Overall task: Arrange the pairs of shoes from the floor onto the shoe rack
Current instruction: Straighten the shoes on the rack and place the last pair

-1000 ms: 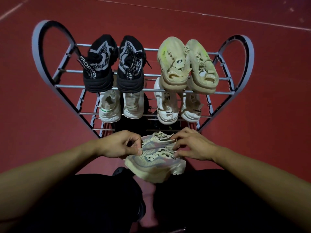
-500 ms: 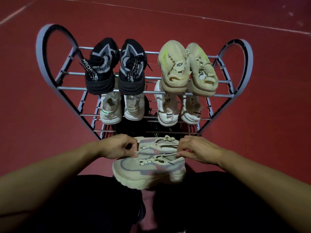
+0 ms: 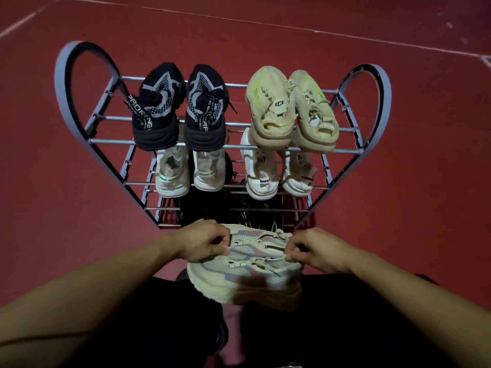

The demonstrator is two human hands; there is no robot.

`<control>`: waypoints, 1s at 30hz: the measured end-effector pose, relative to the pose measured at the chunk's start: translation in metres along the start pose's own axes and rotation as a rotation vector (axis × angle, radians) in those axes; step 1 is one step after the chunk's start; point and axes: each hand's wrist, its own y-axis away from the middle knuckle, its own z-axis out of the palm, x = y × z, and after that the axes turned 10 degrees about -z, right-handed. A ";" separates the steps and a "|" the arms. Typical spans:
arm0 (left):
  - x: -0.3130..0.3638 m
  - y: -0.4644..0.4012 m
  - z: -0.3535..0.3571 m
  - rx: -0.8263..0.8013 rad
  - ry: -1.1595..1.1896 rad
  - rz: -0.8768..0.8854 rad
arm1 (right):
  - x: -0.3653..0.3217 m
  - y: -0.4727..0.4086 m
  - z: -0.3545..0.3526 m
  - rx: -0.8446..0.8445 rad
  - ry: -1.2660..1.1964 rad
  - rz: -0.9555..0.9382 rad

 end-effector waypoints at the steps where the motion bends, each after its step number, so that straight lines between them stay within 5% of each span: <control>1: -0.001 -0.001 0.002 0.022 -0.017 -0.005 | -0.001 0.001 0.003 0.031 -0.070 0.027; 6: -0.001 -0.002 0.011 0.095 -0.036 -0.085 | -0.014 0.005 0.022 0.169 -0.367 0.091; 13: 0.002 0.003 0.028 0.104 0.147 -0.281 | -0.024 0.007 0.042 0.361 -0.367 0.210; 17: 0.024 0.003 0.040 0.128 0.639 -0.619 | -0.025 0.009 0.056 0.510 -0.347 0.308; 19: 0.052 0.009 0.044 -0.002 0.950 -0.766 | -0.027 0.010 0.058 0.612 -0.315 0.322; 23: 0.095 0.003 0.059 -0.293 1.439 -0.725 | -0.029 0.004 0.059 0.780 -0.269 0.320; 30: 0.120 -0.038 0.094 -0.011 1.688 -0.731 | -0.002 -0.017 0.081 0.853 -0.170 0.282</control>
